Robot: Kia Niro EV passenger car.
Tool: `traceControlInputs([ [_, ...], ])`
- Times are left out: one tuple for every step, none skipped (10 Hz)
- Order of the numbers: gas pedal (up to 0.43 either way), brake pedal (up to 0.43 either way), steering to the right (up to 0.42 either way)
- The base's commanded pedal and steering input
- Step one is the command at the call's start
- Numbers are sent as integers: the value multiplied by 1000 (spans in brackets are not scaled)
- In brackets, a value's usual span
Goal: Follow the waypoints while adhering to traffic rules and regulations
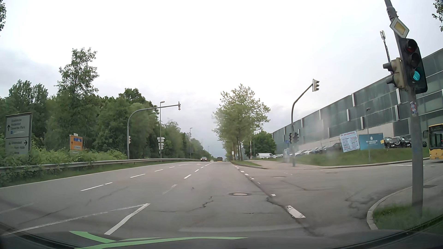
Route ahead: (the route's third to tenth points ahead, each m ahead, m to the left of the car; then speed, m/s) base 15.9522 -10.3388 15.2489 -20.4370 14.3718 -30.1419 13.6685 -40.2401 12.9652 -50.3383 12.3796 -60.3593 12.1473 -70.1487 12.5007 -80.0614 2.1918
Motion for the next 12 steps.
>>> traceControlInputs([
  [319,0,3],
  [311,0,3],
  [311,0,4],
  [311,0,9],
  [311,0,20],
  [311,0,38],
  [311,0,64],
  [311,0,89],
  [311,0,132],
  [311,0,171],
  [311,0,206],
  [299,0,246],
])
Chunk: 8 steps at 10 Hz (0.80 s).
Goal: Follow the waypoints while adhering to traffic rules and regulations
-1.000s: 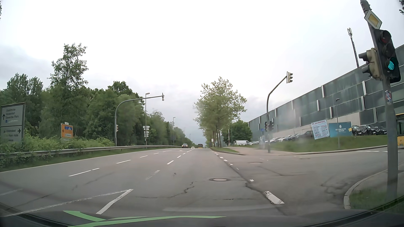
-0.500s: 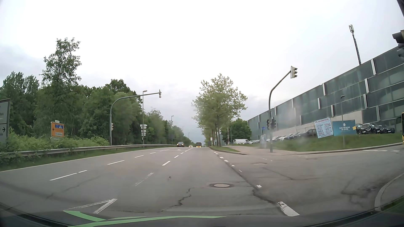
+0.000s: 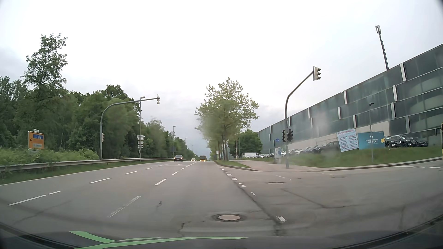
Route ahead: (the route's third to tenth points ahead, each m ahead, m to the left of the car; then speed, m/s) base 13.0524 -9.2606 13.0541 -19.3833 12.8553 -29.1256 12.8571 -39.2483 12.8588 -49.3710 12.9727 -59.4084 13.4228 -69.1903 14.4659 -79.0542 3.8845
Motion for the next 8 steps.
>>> traceControlInputs([
  [299,0,282],
  [268,0,311],
  [260,0,334],
  [248,0,358],
  [240,0,383],
  [240,0,406],
  [228,0,433],
  [228,0,455],
])
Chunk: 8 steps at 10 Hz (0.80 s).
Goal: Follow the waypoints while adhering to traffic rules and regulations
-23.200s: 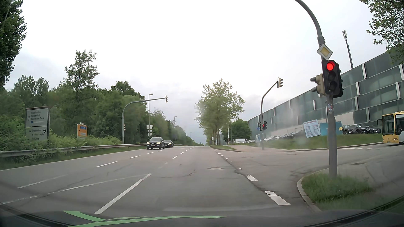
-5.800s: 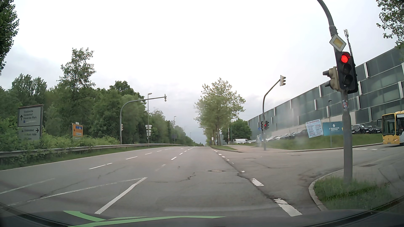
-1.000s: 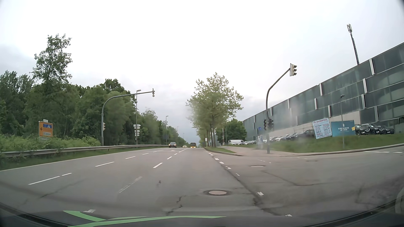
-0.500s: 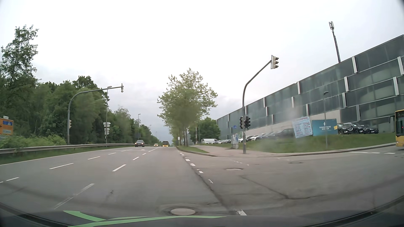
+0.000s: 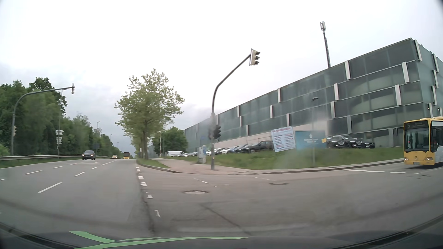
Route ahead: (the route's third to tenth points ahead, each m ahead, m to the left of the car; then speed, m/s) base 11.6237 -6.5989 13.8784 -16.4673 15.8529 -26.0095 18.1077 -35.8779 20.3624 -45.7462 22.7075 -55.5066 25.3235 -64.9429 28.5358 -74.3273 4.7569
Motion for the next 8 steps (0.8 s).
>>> traceControlInputs([
  [228,0,468],
  [220,0,482],
  [209,0,492],
  [209,0,492],
  [209,0,491],
  [209,0,491],
  [209,0,490],
  [209,0,485],
])
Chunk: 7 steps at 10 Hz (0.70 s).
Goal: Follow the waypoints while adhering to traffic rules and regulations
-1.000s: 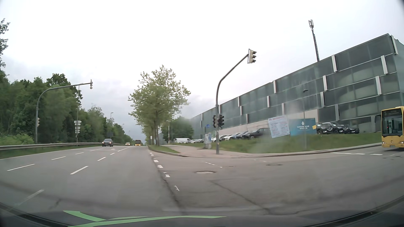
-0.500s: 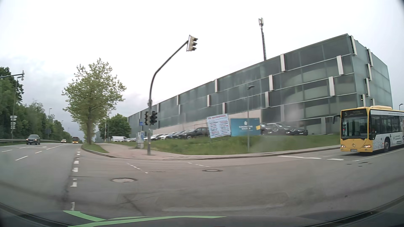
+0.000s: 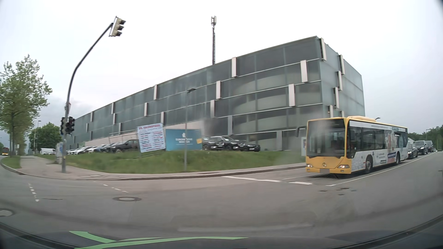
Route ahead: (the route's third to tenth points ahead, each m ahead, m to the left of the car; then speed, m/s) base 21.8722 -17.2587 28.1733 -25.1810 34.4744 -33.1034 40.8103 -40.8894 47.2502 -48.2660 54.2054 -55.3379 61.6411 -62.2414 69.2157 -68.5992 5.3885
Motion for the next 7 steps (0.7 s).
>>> traceControlInputs([
  [209,0,481],
  [209,0,474],
  [209,0,466],
  [209,0,453],
  [209,0,437],
  [209,0,405],
  [220,0,374],
])
